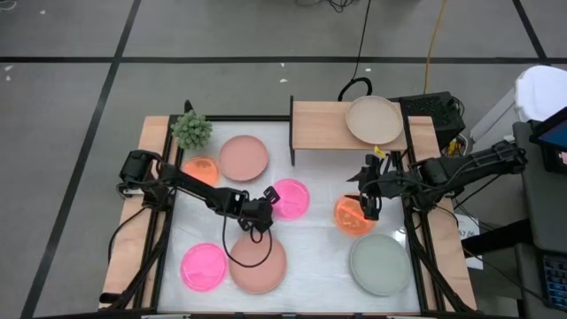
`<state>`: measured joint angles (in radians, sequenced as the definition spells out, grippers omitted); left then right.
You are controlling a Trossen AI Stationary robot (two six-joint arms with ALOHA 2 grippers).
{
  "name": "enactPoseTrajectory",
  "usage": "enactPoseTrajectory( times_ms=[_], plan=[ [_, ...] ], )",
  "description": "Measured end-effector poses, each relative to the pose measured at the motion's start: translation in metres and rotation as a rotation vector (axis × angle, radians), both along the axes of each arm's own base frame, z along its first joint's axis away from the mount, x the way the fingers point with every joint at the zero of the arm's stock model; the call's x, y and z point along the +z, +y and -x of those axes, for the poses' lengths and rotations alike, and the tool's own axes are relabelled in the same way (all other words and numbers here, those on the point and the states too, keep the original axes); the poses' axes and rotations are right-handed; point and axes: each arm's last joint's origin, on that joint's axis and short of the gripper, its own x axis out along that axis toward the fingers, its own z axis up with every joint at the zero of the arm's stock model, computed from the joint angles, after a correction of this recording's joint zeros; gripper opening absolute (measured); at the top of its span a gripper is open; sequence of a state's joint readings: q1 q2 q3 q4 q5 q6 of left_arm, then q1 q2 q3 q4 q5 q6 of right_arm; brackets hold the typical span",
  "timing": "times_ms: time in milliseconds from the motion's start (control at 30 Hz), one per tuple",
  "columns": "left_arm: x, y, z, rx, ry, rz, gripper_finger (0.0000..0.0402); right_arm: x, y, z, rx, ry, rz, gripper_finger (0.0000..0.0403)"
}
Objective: Place and stack plates onto a shelf
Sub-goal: Put the top light pink plate on the shelf
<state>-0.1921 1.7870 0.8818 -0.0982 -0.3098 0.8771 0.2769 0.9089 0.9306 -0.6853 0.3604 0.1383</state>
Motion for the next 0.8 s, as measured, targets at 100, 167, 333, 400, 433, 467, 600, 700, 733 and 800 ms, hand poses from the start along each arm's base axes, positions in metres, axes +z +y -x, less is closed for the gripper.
enactPoseTrajectory(
  times_ms=[100, 167, 333, 400, 433, 467, 600, 700, 733, 800],
  plan=[
    [0.003, -0.004, -0.002, -0.008, -0.013, -0.006, 0.0005, 0.0, 0.0, 0.0, 0.0, 0.0, 0.0, 0.0203],
    [0.008, -0.008, -0.006, -0.015, -0.033, -0.003, 0.0004, 0.0, 0.0, 0.0, -0.002, 0.0, -0.002, 0.0203],
    [0.026, -0.019, -0.019, -0.05, -0.092, -0.015, 0.0004, -0.001, 0.0, 0.001, -0.016, 0.012, -0.022, 0.0203],
    [0.035, -0.023, -0.024, -0.07, -0.111, -0.032, 0.0004, -0.002, 0.001, 0.003, -0.01, 0.026, -0.02, 0.0203],
    [0.04, -0.024, -0.027, -0.08, -0.115, -0.039, 0.0004, -0.002, 0.002, 0.005, -0.006, 0.031, -0.016, 0.0203],
    [0.044, -0.025, -0.029, -0.087, -0.116, -0.043, 0.0004, -0.002, 0.003, 0.006, 0.001, 0.03, -0.016, 0.0203],
    [0.061, -0.026, -0.038, -0.079, -0.127, -0.057, 0.0004, 0.001, 0.007, 0.01, 0.014, 0.006, -0.043, 0.0193],
    [0.072, -0.026, -0.043, -0.092, -0.144, -0.084, 0.0004, 0.005, 0.009, 0.014, 0.021, 0.0, -0.06, 0.0171],
    [0.076, -0.026, -0.046, -0.101, -0.153, -0.092, 0.0003, 0.006, 0.01, 0.015, 0.025, -0.001, -0.064, 0.0162],
    [0.085, -0.027, -0.05, -0.117, -0.173, -0.102, 0.0003, 0.01, 0.013, 0.017, 0.034, -0.009, -0.076, 0.014]
  ],
)
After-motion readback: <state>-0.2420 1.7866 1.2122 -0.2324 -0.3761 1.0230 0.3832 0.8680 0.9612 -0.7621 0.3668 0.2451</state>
